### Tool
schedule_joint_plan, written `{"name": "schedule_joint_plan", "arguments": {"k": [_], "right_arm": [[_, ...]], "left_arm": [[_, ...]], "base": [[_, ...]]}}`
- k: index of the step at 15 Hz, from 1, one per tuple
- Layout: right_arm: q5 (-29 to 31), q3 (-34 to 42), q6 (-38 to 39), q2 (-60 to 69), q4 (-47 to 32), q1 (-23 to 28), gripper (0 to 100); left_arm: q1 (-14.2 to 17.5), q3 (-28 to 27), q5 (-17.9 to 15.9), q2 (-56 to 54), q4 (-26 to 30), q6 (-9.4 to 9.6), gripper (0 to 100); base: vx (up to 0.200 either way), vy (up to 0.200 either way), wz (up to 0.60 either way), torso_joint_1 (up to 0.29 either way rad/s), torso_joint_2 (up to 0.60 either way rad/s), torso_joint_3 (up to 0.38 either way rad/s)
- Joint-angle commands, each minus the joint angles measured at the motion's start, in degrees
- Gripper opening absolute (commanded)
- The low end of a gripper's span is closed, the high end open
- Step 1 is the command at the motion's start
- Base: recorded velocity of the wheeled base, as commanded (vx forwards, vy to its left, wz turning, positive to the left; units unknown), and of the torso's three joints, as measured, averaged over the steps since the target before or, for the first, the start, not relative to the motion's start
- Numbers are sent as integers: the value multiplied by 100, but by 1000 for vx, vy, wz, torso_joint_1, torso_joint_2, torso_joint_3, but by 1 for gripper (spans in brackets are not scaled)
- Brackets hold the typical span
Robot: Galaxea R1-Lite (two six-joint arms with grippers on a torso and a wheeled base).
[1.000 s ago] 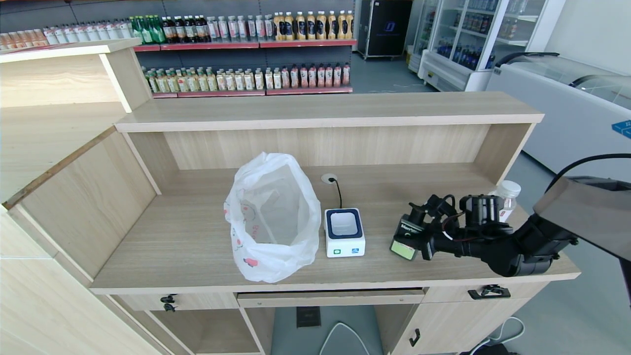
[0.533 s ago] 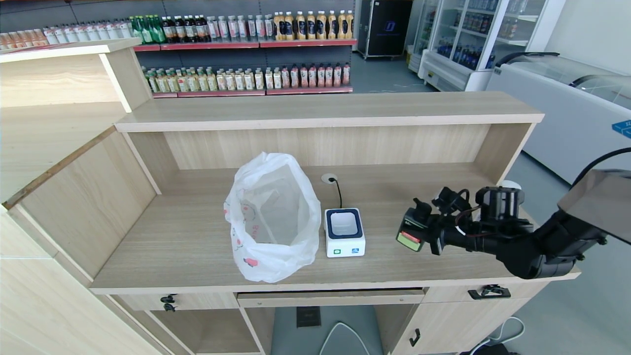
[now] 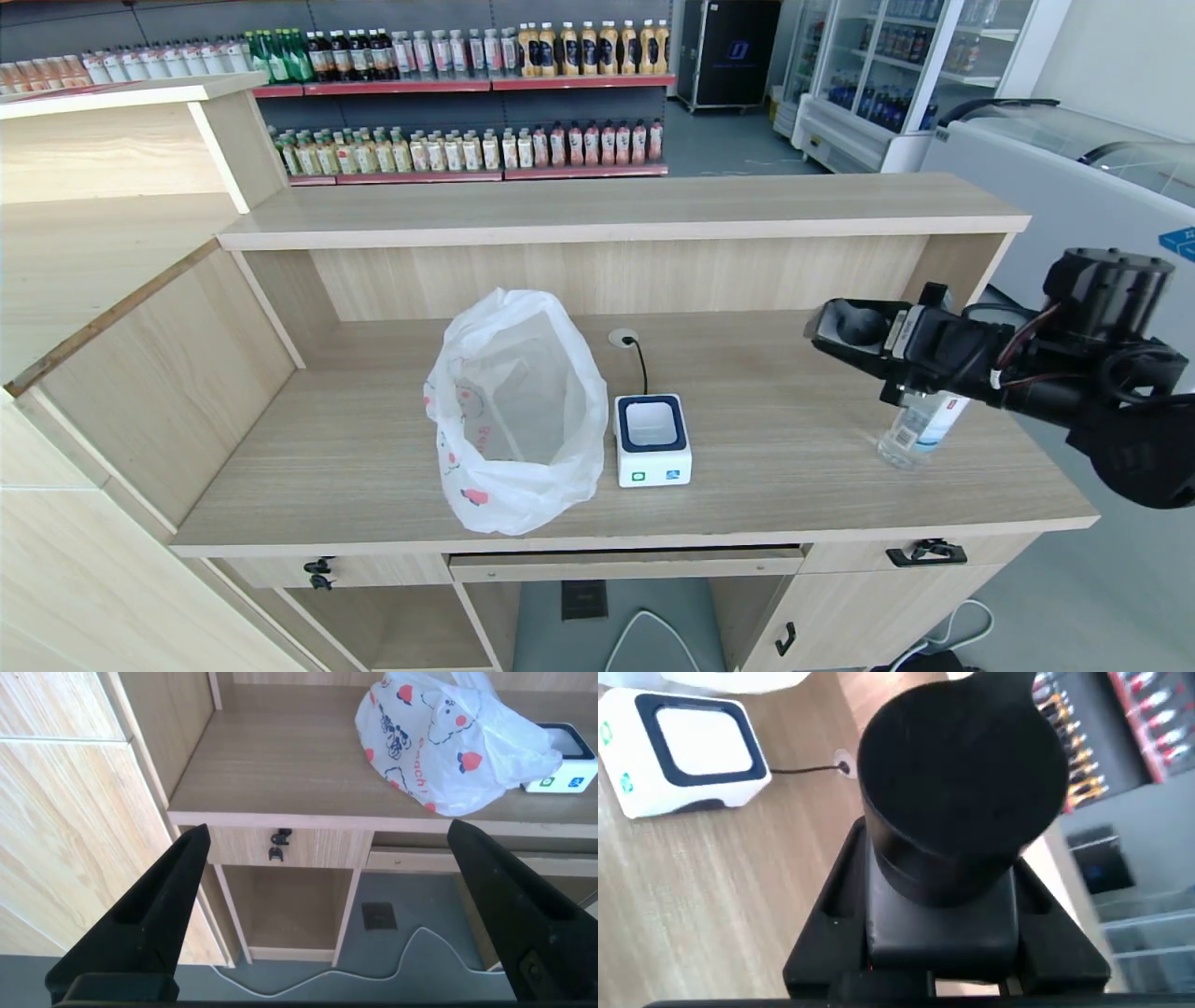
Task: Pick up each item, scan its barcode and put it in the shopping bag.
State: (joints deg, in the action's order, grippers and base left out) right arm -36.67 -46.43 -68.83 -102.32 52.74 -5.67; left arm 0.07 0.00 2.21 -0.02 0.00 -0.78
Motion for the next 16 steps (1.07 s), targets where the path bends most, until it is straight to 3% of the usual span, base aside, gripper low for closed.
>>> {"name": "schedule_joint_plan", "arguments": {"k": [1, 5, 7, 9, 11, 12, 16], "right_arm": [[-253, 513, -1142, 1205, -27, -426, 0], [-323, 1075, -4235, 2295, 149, -962, 0], [-490, 1488, -5510, 2655, 211, -1973, 0], [-508, 1725, -6204, 2875, 211, -2334, 0], [-517, 1884, -6397, 3060, 220, -2351, 0], [-508, 2209, -7013, 3279, 228, -2377, 0], [-569, 2226, -7329, 3218, 527, -2870, 0]], "left_arm": [[1, 0, -1, 2, 0, -1, 100], [1, 0, -1, 2, 0, -1, 100], [1, 0, -1, 2, 0, -1, 100], [1, 0, 8, 2, 0, -1, 100], [1, 0, -1, 2, 0, -1, 100], [1, 0, -1, 2, 0, -1, 100], [1, 0, 8, 2, 0, -1, 100]], "base": [[0, 0, 0, 0, 0, 0], [0, 0, 0, 0, 0, 0], [0, 0, 0, 0, 0, 0], [0, 0, 0, 0, 0, 0], [0, 0, 0, 0, 0, 0], [0, 0, 0, 0, 0, 0], [0, 0, 0, 0, 0, 0]]}}
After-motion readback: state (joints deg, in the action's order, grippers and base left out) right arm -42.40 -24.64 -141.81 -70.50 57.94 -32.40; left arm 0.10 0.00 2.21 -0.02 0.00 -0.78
